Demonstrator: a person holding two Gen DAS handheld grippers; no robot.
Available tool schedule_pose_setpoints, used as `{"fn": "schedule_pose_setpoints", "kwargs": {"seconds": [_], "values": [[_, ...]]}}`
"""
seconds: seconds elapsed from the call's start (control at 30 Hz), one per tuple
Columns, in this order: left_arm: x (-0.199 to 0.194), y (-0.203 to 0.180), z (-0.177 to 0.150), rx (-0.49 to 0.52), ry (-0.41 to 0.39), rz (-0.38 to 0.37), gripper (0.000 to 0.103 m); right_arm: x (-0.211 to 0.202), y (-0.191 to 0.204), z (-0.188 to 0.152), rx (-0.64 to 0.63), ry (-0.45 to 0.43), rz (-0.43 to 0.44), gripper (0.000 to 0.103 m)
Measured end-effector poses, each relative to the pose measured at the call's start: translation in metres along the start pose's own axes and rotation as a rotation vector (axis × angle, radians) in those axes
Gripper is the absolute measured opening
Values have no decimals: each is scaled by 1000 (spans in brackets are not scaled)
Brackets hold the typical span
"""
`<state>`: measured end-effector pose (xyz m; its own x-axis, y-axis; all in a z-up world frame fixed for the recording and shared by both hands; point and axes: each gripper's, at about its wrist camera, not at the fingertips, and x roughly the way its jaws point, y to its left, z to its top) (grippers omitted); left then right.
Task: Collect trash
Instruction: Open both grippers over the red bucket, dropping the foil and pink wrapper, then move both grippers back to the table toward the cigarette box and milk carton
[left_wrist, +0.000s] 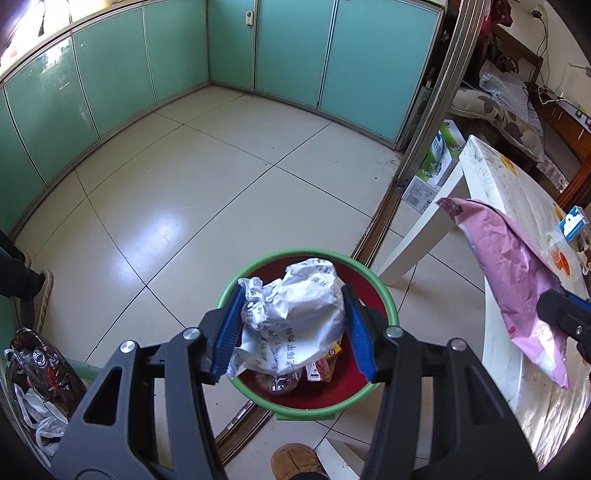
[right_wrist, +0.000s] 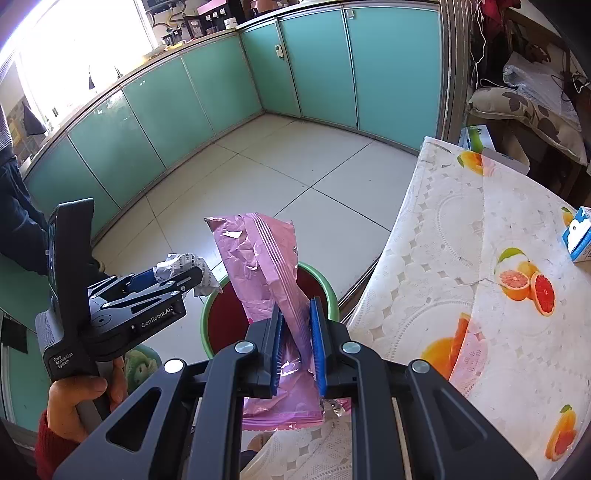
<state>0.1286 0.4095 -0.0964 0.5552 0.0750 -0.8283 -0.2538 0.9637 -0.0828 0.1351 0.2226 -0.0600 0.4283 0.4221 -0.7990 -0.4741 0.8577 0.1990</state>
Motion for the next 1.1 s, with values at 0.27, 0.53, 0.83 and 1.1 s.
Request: {"fn": "schedule_pose_setpoints", "kwargs": {"seconds": [0.27, 0.53, 0.83, 1.1], "values": [[1, 2, 2, 10, -8, 10, 52, 2, 0, 0, -7, -9, 9, 14], [2, 0, 5, 9, -16, 23, 55, 0, 4, -2, -18, -19, -12, 17], [-11, -2, 10, -10, -53, 14, 87, -23, -15, -9, 37, -78, 21, 51], [-61, -49, 15, 84, -125, -65, 88, -98, -105, -39, -13, -131, -104, 51]]}}
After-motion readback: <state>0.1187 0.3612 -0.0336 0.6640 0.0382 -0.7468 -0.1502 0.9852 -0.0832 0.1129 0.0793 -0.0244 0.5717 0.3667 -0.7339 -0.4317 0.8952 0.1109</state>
